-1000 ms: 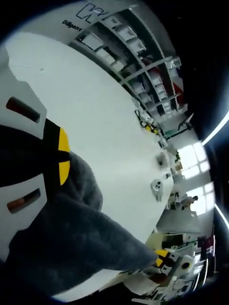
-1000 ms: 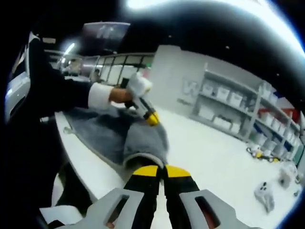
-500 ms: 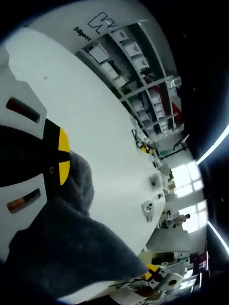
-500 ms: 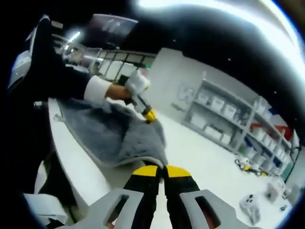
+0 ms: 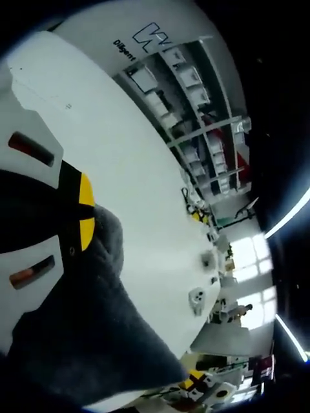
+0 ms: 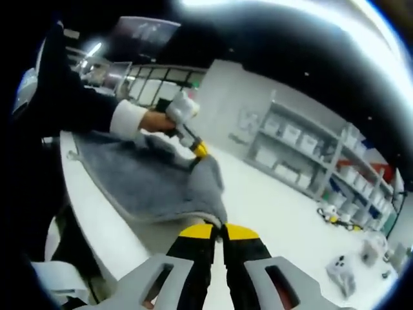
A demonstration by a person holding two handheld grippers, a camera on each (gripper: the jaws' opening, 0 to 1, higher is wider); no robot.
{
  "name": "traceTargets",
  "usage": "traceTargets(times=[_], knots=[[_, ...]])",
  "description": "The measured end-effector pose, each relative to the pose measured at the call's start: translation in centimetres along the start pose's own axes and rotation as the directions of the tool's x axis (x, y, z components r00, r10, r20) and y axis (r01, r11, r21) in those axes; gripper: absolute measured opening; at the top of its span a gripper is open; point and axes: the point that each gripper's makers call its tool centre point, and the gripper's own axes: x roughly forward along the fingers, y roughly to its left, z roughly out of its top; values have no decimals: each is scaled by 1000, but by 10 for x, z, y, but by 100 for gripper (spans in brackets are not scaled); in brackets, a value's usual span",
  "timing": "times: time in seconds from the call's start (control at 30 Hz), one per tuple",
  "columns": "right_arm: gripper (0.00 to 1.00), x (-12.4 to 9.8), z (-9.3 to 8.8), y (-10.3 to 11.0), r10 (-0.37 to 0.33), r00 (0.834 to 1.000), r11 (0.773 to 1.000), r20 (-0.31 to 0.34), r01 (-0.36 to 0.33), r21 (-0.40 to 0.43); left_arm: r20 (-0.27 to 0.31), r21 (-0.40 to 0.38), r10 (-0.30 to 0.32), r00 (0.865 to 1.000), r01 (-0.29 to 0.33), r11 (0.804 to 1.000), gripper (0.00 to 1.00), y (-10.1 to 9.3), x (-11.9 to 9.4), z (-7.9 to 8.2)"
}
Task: Open the folded towel by lifting each exposed corner and separating the folded layers until the towel lies flat within the target outline without major curled edges
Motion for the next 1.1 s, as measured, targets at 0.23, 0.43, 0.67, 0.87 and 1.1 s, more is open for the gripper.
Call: traceTargets(times=[0.23, 0.43, 0.67, 0.87, 1.1], knots=[[8, 2, -17, 7, 43, 998, 997, -55, -39, 63, -52, 6, -16, 999, 16, 1000, 3, -1, 6, -14], [17, 0, -15, 13, 78, 996, 989, -52, -71, 130, -74, 62, -35, 997, 40, 997, 5, -3, 8, -15], [17, 7, -14, 8, 53, 997, 989, -48, -46, 138, -43, 54, -45, 998, 48, 997, 12, -1, 9, 0], [17, 17, -17, 5, 40, 997, 987, -72, -29, 156, -19, 46, -52, 998, 53, 998, 20, 3, 19, 20], [18, 25, -26, 0, 19, 993, 981, -118, 5, 193, -12, 41, -116, 993, 117, 992, 23, -13, 33, 22]])
